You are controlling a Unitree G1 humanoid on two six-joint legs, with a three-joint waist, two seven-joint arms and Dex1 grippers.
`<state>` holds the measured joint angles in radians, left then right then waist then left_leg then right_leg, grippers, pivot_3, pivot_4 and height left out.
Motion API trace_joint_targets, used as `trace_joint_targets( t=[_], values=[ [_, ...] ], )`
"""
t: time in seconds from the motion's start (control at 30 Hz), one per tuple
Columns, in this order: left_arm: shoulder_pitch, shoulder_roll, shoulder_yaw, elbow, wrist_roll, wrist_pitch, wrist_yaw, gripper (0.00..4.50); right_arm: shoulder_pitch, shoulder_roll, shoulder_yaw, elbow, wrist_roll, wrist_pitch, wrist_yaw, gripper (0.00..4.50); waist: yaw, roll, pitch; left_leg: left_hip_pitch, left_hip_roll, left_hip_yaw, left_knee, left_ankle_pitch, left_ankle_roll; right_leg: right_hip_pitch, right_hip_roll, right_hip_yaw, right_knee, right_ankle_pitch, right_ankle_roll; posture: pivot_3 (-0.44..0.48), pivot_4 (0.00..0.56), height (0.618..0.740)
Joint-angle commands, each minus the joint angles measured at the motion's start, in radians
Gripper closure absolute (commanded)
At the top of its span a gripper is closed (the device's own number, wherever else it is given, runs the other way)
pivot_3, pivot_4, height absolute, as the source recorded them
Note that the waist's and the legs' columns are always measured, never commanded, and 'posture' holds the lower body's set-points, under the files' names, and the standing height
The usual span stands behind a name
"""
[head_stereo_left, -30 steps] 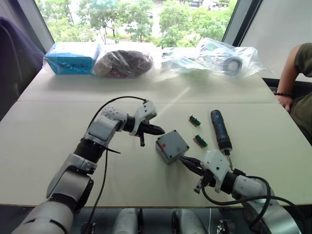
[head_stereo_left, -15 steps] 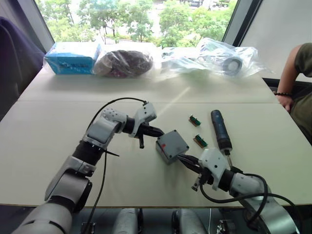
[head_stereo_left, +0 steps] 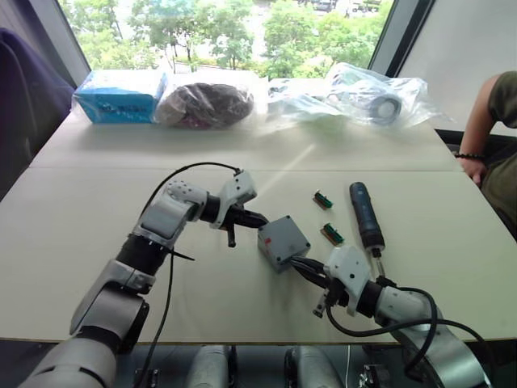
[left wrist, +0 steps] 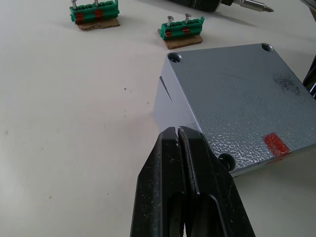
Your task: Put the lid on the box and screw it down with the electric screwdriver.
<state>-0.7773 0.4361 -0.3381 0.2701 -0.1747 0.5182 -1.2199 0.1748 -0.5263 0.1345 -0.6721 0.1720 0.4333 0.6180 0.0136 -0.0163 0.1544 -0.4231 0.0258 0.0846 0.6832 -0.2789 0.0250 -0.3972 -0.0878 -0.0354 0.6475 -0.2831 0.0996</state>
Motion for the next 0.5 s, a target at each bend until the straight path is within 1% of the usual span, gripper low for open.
trace_joint_targets(
  t=[0.03,0.5],
  values=[
    [0.01,0.008,-0.011,-0.04,0.004,-0.013,-0.016,4.5,0.0,0.0,-0.022,-0.022,0.013,-0.008,-0.013,4.43,0.0,0.0,0.0,0.0,0.0,0.0,0.0,0.0,0.0,0.0,0.0,0.0,0.0,0.0,0.0,0.0,0.15,0.74],
    [0.014,-0.013,-0.025,-0.054,0.014,-0.014,-0.012,4.5,0.011,0.003,-0.04,-0.048,0.04,0.006,-0.018,4.43,0.0,0.0,0.0,0.0,0.0,0.0,0.0,0.0,0.0,0.0,0.0,0.0,0.0,0.0,0.0,0.0,0.15,0.74]
  ],
)
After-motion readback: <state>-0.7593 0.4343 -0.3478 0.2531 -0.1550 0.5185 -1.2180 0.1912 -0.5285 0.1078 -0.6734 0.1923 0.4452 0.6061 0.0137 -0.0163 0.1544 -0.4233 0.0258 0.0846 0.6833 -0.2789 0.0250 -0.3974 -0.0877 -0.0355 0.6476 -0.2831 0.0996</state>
